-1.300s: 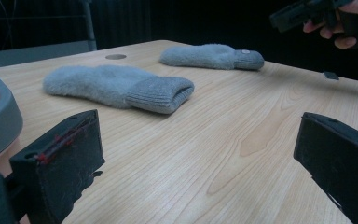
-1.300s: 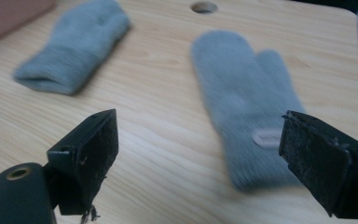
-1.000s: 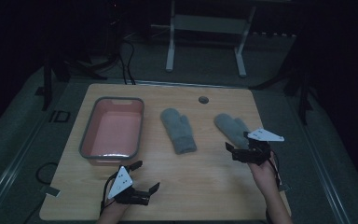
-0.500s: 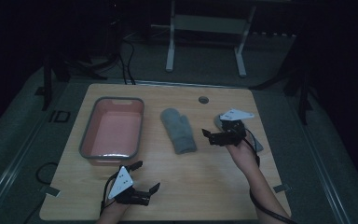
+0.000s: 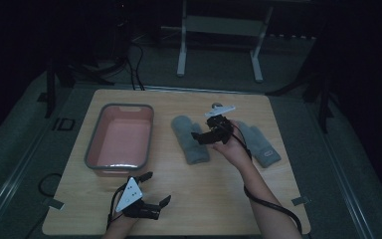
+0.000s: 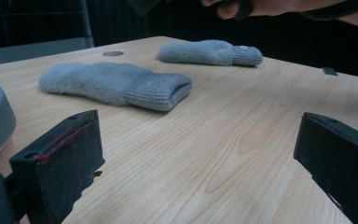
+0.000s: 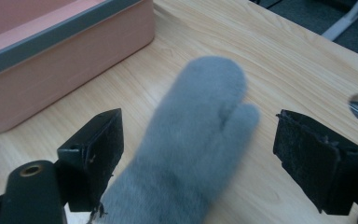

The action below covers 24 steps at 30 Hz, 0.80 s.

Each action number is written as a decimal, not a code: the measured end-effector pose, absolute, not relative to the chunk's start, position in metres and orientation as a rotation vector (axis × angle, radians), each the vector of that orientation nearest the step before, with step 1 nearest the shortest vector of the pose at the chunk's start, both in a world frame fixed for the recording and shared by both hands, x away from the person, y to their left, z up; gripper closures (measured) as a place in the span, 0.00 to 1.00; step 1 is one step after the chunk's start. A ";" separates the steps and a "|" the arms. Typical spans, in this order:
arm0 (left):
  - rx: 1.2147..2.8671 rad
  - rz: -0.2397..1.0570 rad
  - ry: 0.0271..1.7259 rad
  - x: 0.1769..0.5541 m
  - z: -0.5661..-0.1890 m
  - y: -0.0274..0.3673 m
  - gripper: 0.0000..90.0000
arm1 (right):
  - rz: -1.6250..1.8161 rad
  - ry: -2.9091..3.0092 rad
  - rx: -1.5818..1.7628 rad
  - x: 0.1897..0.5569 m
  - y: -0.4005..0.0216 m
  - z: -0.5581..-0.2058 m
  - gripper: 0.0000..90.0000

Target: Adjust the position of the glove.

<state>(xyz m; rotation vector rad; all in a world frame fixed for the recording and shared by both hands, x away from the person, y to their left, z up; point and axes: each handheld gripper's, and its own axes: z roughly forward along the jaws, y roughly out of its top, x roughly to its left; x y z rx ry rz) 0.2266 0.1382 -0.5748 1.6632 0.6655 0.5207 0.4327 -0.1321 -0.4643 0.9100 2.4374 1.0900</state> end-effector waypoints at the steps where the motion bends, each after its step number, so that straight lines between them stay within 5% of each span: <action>1: 1.665 0.520 0.665 0.227 -0.575 0.138 0.02 | 1.093 2.449 0.904 0.436 -0.128 -0.467 0.22; 8: 1.680 0.527 0.658 0.226 -0.574 0.137 0.02 | 1.003 2.526 0.771 0.452 -0.109 -0.487 0.39; 24: 1.675 0.518 0.662 0.226 -0.575 0.137 0.02 | 0.873 2.578 0.870 0.473 -0.093 -0.543 0.52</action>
